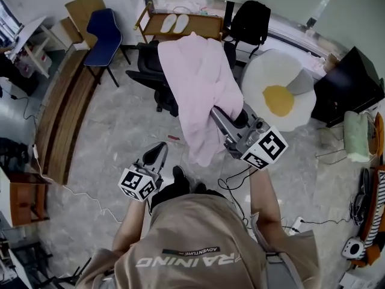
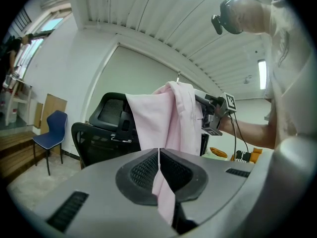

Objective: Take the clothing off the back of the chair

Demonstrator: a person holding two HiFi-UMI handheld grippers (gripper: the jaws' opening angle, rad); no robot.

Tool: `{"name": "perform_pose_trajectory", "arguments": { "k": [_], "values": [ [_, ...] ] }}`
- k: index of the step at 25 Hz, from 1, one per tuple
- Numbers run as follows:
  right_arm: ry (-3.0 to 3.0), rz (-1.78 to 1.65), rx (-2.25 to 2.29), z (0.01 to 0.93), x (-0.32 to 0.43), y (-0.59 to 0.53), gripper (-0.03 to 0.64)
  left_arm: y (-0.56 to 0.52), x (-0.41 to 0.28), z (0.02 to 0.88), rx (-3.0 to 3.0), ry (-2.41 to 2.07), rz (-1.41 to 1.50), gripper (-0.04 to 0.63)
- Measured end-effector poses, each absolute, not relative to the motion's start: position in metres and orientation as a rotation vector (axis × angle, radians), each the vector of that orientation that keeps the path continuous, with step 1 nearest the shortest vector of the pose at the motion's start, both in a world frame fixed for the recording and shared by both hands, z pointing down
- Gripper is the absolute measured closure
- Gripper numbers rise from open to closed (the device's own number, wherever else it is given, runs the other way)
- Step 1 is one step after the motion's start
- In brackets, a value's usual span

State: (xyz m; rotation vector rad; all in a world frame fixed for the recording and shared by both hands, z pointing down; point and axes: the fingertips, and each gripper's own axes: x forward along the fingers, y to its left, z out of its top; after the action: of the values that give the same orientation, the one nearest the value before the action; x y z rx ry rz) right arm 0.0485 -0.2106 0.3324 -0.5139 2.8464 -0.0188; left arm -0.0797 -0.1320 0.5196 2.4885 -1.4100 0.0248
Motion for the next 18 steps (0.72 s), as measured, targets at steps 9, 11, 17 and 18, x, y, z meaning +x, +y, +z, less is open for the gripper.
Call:
{"name": "perform_pose_trajectory", "arguments": {
  "k": [9, 11, 17, 18],
  "values": [
    [2.843, -0.040, -0.494, 0.342, 0.057, -0.172, 0.558, -0.085, -0.088, 0.525, 2.453, -1.470, 0.059, 0.574],
    [2.839, -0.036, -0.510, 0.341, 0.058, -0.167, 0.558, -0.083, -0.086, 0.522, 2.467, -1.453, 0.047, 0.574],
    [2.841, -0.020, -0.554, 0.339, 0.052, -0.145, 0.558, -0.072, -0.089, 0.519, 2.515, -1.392, 0.033, 0.574],
    [2.839, -0.017, -0.565, 0.338, 0.051, -0.141, 0.558, -0.071, -0.090, 0.517, 2.524, -1.382, 0.032, 0.574]
  ]
}}
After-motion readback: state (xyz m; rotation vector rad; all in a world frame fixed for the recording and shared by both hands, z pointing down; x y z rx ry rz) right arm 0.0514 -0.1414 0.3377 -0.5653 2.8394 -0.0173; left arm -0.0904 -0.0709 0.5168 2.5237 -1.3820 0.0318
